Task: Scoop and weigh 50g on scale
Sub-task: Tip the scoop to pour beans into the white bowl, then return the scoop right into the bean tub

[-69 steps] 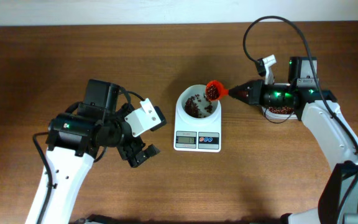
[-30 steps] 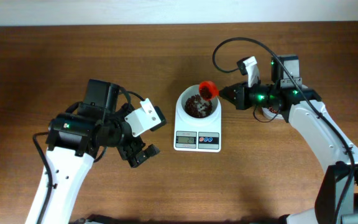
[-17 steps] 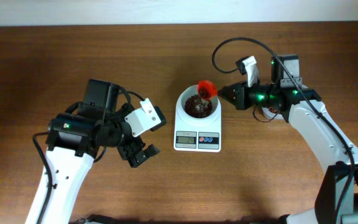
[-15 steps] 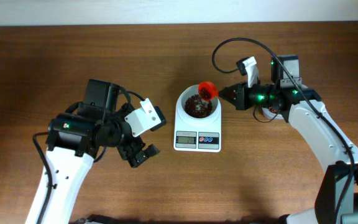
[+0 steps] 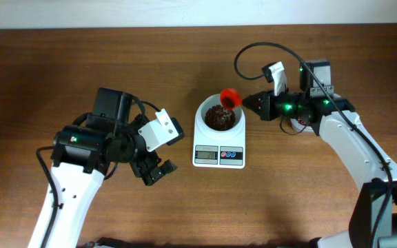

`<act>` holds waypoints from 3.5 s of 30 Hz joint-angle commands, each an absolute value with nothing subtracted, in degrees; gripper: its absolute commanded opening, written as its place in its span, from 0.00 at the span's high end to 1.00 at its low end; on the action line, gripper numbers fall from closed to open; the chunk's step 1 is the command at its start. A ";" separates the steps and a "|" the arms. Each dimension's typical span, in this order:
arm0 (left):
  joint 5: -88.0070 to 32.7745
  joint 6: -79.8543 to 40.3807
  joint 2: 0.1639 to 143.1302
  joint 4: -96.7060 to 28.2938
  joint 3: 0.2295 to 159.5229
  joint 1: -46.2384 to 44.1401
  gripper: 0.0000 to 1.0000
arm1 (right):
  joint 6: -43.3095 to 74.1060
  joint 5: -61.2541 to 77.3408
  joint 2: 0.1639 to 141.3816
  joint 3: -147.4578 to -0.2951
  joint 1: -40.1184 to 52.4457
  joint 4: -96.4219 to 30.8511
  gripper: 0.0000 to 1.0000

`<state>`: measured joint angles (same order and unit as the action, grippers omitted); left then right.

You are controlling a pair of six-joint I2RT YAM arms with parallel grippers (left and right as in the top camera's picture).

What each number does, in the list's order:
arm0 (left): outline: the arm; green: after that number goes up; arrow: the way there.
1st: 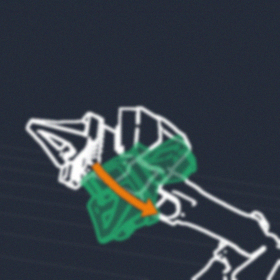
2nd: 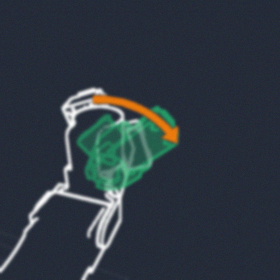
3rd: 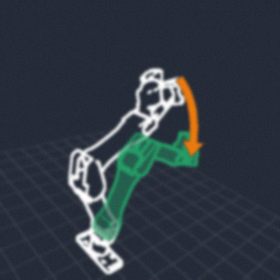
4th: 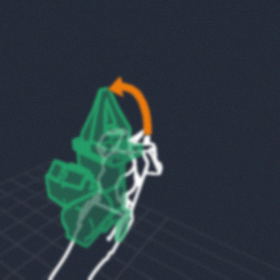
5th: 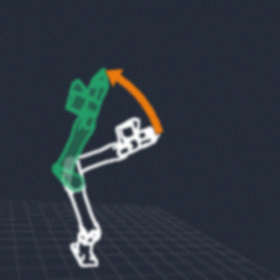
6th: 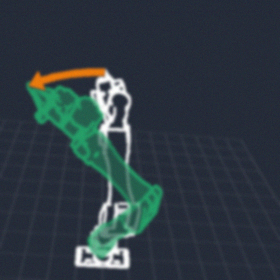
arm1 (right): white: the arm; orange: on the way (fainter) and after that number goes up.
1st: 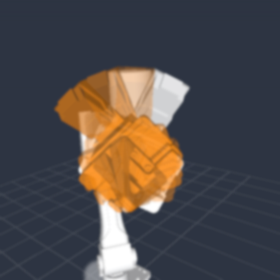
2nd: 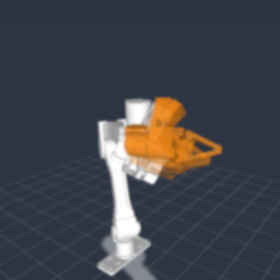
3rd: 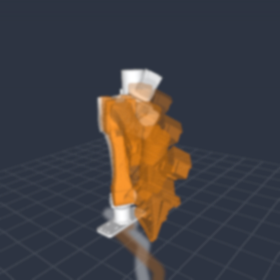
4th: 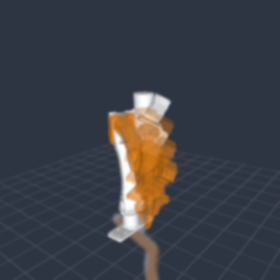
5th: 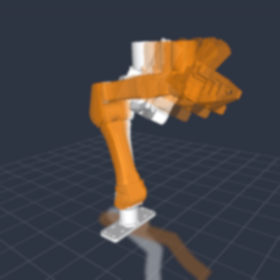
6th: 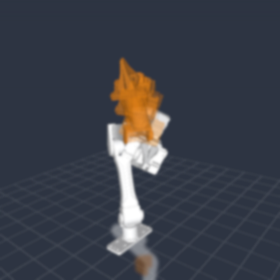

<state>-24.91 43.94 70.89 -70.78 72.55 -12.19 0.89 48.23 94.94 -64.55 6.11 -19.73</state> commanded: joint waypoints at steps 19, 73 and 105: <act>-25.71 44.91 70.81 -70.81 73.34 -11.99 0.01 | 0.71 38.89 94.76 -64.84 9.91 -20.01 0.96; -25.71 44.91 70.81 -70.81 73.34 -11.99 0.01 | -2.57 21.80 86.94 -65.60 18.50 -26.55 0.96; -25.71 44.91 70.81 -70.81 73.34 -11.99 0.01 | -6.66 8.84 75.26 -68.97 10.92 -32.51 0.96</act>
<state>-24.91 43.94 70.89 -70.74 72.55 -12.19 -6.61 9.69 78.04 -67.85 15.70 -29.08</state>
